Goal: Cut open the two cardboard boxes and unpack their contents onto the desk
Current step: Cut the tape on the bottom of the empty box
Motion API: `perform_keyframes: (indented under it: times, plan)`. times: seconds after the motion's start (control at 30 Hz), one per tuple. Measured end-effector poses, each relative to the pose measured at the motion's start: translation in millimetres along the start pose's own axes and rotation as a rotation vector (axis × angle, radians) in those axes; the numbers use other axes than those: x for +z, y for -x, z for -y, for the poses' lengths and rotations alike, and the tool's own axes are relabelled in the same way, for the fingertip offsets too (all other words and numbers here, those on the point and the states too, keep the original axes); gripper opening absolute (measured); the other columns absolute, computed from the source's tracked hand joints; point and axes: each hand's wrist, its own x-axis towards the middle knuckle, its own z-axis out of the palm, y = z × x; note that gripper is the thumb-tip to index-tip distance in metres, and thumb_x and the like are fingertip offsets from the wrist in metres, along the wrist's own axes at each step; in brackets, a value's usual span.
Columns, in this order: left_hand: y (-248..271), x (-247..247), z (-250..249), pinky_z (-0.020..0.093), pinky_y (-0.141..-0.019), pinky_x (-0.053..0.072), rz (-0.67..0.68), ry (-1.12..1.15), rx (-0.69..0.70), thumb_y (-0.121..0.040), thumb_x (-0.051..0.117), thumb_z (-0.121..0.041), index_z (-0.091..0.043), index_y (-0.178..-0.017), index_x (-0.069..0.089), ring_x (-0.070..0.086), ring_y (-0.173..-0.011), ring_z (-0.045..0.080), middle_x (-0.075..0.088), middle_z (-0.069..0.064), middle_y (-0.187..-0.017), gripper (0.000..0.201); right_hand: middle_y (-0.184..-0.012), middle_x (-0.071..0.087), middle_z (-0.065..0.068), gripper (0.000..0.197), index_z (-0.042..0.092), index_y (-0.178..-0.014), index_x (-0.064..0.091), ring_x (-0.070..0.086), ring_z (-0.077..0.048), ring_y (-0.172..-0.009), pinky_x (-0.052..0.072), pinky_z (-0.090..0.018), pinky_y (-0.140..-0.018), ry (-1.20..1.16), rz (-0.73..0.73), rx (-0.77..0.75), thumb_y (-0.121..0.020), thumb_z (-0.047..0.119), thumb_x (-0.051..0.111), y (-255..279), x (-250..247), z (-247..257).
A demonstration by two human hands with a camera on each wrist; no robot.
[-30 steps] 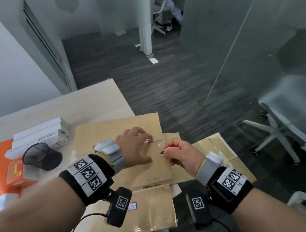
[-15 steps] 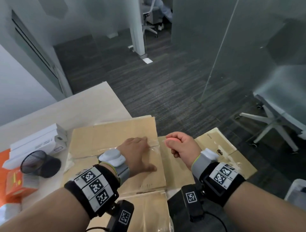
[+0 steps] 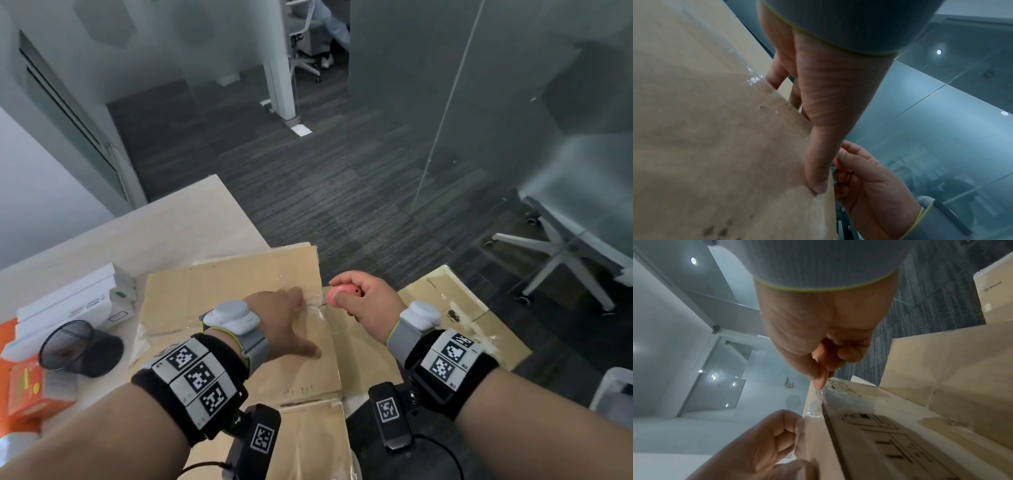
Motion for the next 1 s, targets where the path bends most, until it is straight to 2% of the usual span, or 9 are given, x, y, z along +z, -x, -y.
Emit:
perform_keyframes:
  times: [0.17,0.27,0.47,0.53,0.63,0.7,0.77,0.87,1.0]
  plan:
    - [-1,0,0,0.038,-0.084,0.054,0.011,-0.007,-0.021,-0.054,0.075,-0.082,-0.032,-0.122,0.048,0.063,-0.098,0.022,0.067,-0.008,-0.111,0.088,-0.083,0.068,0.012,0.015,0.026,-0.099,0.074,0.056,0.01,-0.059,0.041,-0.009,-0.06,0.058,0.033,0.005,-0.085,0.019,0.075,0,0,1]
    - [-1,0,-2,0.039,-0.085,0.055,0.017,-0.018,-0.026,-0.054,0.074,-0.083,-0.032,-0.123,0.048,0.064,-0.099,0.022,0.068,-0.008,-0.112,0.09,-0.088,0.07,0.012,0.015,0.024,-0.098,0.074,0.06,0.007,-0.069,0.042,-0.005,-0.062,0.07,0.039,0.002,-0.084,0.018,0.076,2,-3,-1]
    - [-1,0,-1,0.038,-0.083,0.054,0.009,-0.003,-0.03,-0.053,0.075,-0.082,-0.033,-0.121,0.048,0.064,-0.098,0.021,0.068,-0.01,-0.112,0.088,-0.091,0.072,0.013,0.016,0.026,-0.101,0.074,0.061,0.004,-0.077,0.043,-0.005,-0.064,0.071,0.032,0.021,-0.086,0.021,0.074,5,-2,0]
    - [0,1,-2,0.038,-0.083,0.054,0.009,-0.005,-0.03,-0.053,0.076,-0.082,-0.033,-0.122,0.049,0.064,-0.098,0.021,0.068,-0.01,-0.113,0.089,-0.087,0.07,0.012,0.014,0.025,-0.097,0.073,0.06,0.003,-0.073,0.043,-0.006,-0.062,0.083,0.047,0.016,-0.085,0.018,0.075,7,-5,2]
    - [1,0,-5,0.037,-0.083,0.053,0.001,-0.009,-0.026,-0.055,0.078,-0.08,-0.031,-0.122,0.05,0.064,-0.1,0.021,0.067,-0.009,-0.114,0.087,-0.075,0.064,0.014,0.014,0.025,-0.091,0.072,0.055,0.008,-0.056,0.04,-0.009,-0.056,0.104,0.06,0.032,-0.083,0.013,0.074,8,-7,2]
    - [0,0,-5,0.036,-0.084,0.053,-0.008,0.0,-0.027,-0.055,0.078,-0.079,-0.032,-0.122,0.05,0.064,-0.101,0.021,0.067,-0.009,-0.115,0.087,-0.071,0.063,0.014,0.014,0.024,-0.093,0.074,0.052,0.01,-0.048,0.038,-0.01,-0.052,0.093,0.063,0.05,-0.084,0.013,0.074,8,-7,1]
    - [1,2,-3,0.036,-0.084,0.053,-0.018,0.019,-0.025,-0.055,0.079,-0.078,-0.033,-0.121,0.05,0.064,-0.101,0.02,0.067,-0.01,-0.116,0.086,-0.071,0.064,0.015,0.013,0.021,-0.096,0.075,0.052,0.011,-0.048,0.038,-0.007,-0.051,0.066,0.058,0.054,-0.085,0.014,0.075,10,-6,-2]
    - [3,3,-4,0.037,-0.085,0.052,-0.036,0.035,-0.01,-0.055,0.08,-0.077,-0.033,-0.119,0.05,0.063,-0.103,0.018,0.066,-0.011,-0.118,0.083,-0.058,0.062,0.019,0.013,0.016,-0.094,0.076,0.05,0.008,-0.044,0.037,-0.007,-0.048,0.056,0.096,0.083,-0.083,0.01,0.073,13,-7,-4]
    - [4,2,0,0.038,-0.087,0.053,-0.04,0.051,0.002,-0.059,0.075,-0.078,-0.035,-0.119,0.051,0.063,-0.104,0.017,0.065,-0.014,-0.117,0.078,-0.055,0.058,0.012,0.012,0.012,-0.085,0.075,0.042,0.002,-0.041,0.035,-0.012,-0.045,0.073,0.182,0.125,-0.08,0.002,0.07,15,-8,-3]
